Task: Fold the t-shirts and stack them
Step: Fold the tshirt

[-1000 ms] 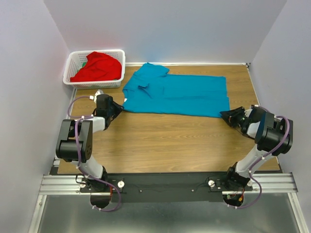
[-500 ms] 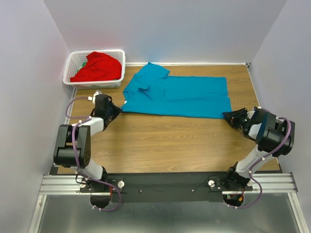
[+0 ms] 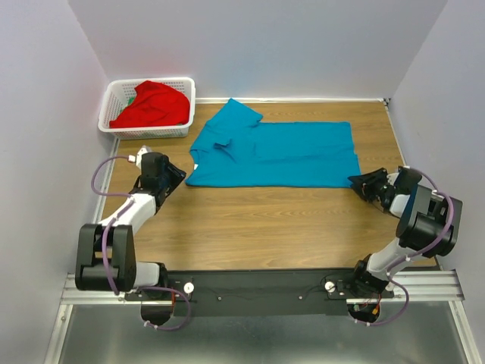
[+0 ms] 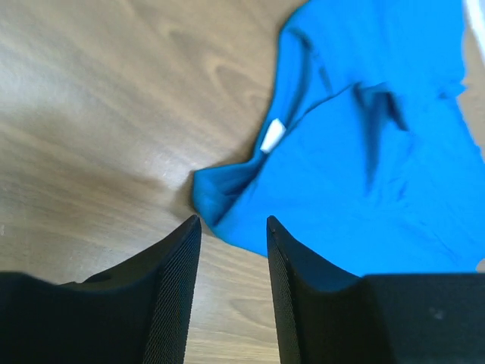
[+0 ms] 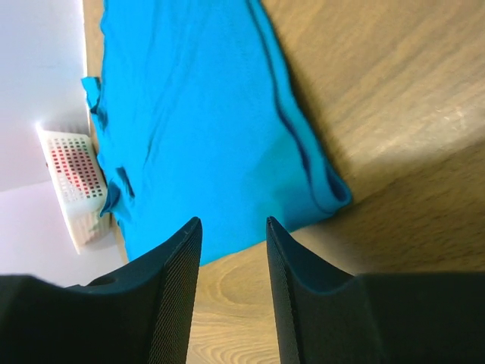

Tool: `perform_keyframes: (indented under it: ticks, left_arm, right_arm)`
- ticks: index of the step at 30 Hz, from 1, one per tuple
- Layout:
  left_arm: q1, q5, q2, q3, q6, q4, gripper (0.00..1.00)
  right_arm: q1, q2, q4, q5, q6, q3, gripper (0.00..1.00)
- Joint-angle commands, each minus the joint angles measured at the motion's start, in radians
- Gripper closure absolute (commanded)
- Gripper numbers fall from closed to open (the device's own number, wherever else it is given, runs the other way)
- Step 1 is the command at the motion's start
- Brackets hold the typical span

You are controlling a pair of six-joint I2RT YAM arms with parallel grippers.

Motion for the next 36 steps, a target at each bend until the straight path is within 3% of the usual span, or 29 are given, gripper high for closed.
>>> perform_keyframes:
  ticks: [1,5,9,14,24,29,36]
  left_arm:
    - [-0.022,-0.045,-0.083,0.024,0.059,0.001,0.55]
    - [-0.094,0.013,-0.106,0.009,0.059,0.113,0.63]
    - [-0.119,0.071,0.031,0.029,0.046,0.193,0.74]
    - [-0.119,0.064,0.205,0.098,0.045,0.182,0.83]
    - [-0.098,-0.011,0.224,0.081,-0.026,0.051,0.83]
    - [-0.096,-0.013,0.201,0.069,-0.035,-0.014,0.83]
    - [-0.098,0.024,0.178,0.04,-0.035,-0.069,0.83]
  right_arm:
    - [0.014,-0.046,-0.02,-0.012,0.001,0.031,0.52]
    - [0.051,-0.067,0.025,-0.038,0.029,0.048,0.52]
    - [0.07,-0.035,0.063,-0.059,0.034,0.066,0.52]
    - [0.07,0.031,0.084,-0.047,0.032,0.068,0.52]
    - [0.039,0.081,0.016,0.097,0.006,0.02,0.52]
    - [-0.001,0.057,-0.207,0.267,-0.025,0.052,0.52]
    - [-0.005,-0.009,-0.31,0.306,-0.043,0.063,0.51]
